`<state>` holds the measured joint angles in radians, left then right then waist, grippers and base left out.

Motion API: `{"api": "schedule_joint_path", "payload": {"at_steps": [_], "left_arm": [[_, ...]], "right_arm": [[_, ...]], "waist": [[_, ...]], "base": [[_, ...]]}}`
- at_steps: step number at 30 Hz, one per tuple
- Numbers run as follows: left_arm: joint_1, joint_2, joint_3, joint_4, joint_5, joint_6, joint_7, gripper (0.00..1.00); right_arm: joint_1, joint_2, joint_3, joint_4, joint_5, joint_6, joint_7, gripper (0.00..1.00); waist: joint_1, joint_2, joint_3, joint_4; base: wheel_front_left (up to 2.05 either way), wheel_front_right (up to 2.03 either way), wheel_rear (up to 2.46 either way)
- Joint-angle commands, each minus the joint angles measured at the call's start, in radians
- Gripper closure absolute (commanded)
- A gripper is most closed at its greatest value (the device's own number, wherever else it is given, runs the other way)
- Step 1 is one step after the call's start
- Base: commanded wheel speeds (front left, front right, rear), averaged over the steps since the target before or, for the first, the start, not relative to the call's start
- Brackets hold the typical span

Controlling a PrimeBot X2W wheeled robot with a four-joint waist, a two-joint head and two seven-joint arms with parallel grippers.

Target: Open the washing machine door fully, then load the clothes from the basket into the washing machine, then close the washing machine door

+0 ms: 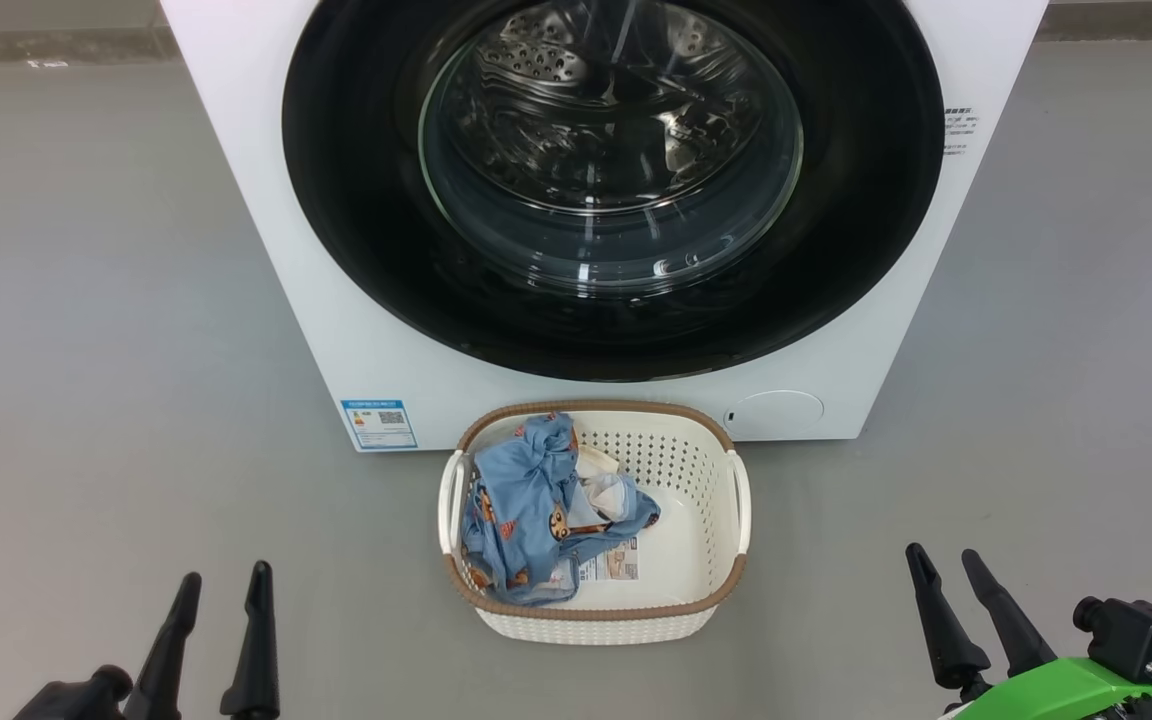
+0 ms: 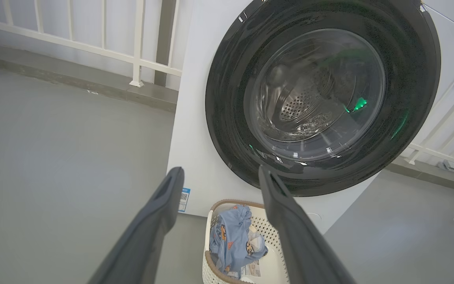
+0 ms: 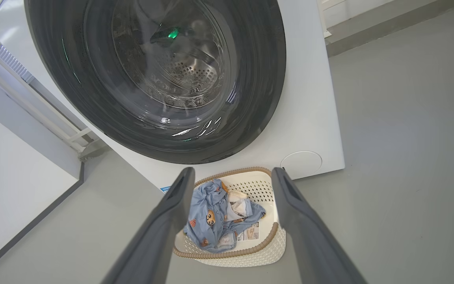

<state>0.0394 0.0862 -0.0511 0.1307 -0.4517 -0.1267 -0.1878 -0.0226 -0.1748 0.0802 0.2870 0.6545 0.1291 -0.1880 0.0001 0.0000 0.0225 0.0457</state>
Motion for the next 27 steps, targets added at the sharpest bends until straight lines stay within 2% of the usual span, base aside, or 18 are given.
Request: {"api": "schedule_joint_path", "payload": {"at_steps": [1,21,27], "left_arm": [[-0.018,0.019,0.025,-0.032,0.037,-0.003,-0.016,0.00],[-0.014,0.031,0.020,-0.064,0.246,-0.004,-0.072,0.00],[-0.011,0.029,0.028,-0.058,0.248,-0.004,-0.074,0.00]], "right_arm": [[-0.018,-0.021,0.019,-0.028,-0.032,0.001,-0.017,0.00],[-0.002,-0.037,0.032,-0.038,-0.229,0.002,-0.072,0.00],[0.007,-0.031,0.019,-0.038,-0.237,0.002,-0.074,0.00]], "waist": [[-0.0001,0.0000,0.000,0.001],[-0.0001,0.0000,0.016,0.003],[-0.0001,0.0000,0.011,0.000]], "base": [[0.00,0.00,0.00],[0.00,0.00,0.00],[0.00,0.00,0.00]]}}
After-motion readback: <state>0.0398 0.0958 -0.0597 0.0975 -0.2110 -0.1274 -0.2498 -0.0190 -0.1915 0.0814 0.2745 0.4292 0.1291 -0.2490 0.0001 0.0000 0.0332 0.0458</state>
